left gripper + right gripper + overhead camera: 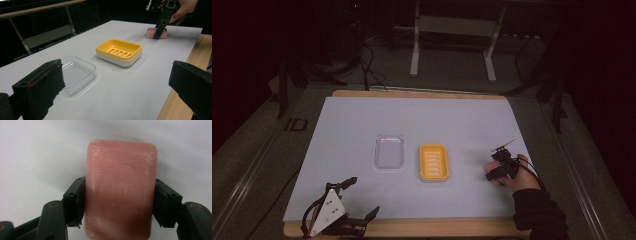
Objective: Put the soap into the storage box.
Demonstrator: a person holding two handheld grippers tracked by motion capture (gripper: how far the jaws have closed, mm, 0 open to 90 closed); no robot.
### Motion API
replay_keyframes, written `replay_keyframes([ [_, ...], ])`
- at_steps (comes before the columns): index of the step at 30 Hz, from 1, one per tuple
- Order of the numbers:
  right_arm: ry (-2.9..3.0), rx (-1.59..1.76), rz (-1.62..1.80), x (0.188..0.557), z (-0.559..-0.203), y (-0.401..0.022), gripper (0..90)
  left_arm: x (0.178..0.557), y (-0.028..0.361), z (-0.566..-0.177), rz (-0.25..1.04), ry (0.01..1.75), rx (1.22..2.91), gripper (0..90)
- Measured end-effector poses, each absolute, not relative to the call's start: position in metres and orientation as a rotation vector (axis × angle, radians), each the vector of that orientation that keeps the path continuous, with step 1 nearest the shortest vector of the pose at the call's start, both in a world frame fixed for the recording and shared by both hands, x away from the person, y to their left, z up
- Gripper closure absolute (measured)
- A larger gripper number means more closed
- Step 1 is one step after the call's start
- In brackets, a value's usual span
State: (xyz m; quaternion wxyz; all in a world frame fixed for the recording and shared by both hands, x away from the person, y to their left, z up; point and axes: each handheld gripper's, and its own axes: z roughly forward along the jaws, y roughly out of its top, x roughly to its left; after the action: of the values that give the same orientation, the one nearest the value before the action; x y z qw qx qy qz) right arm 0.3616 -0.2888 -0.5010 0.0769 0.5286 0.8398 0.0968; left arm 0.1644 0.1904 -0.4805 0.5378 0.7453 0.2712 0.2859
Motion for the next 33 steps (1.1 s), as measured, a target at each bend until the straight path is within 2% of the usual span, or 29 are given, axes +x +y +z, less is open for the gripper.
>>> replay_keyframes([
  [14,2.402,1.791,0.243,0.364,-0.494,-0.285,37.4,0.165,0.191,-0.480,0.685,0.650,1.772,0.3],
  [33,2.337,1.774,0.299,0.374,-0.445,-0.244,37.4,0.164,0.191,-0.480,0.686,0.654,1.763,0.3],
])
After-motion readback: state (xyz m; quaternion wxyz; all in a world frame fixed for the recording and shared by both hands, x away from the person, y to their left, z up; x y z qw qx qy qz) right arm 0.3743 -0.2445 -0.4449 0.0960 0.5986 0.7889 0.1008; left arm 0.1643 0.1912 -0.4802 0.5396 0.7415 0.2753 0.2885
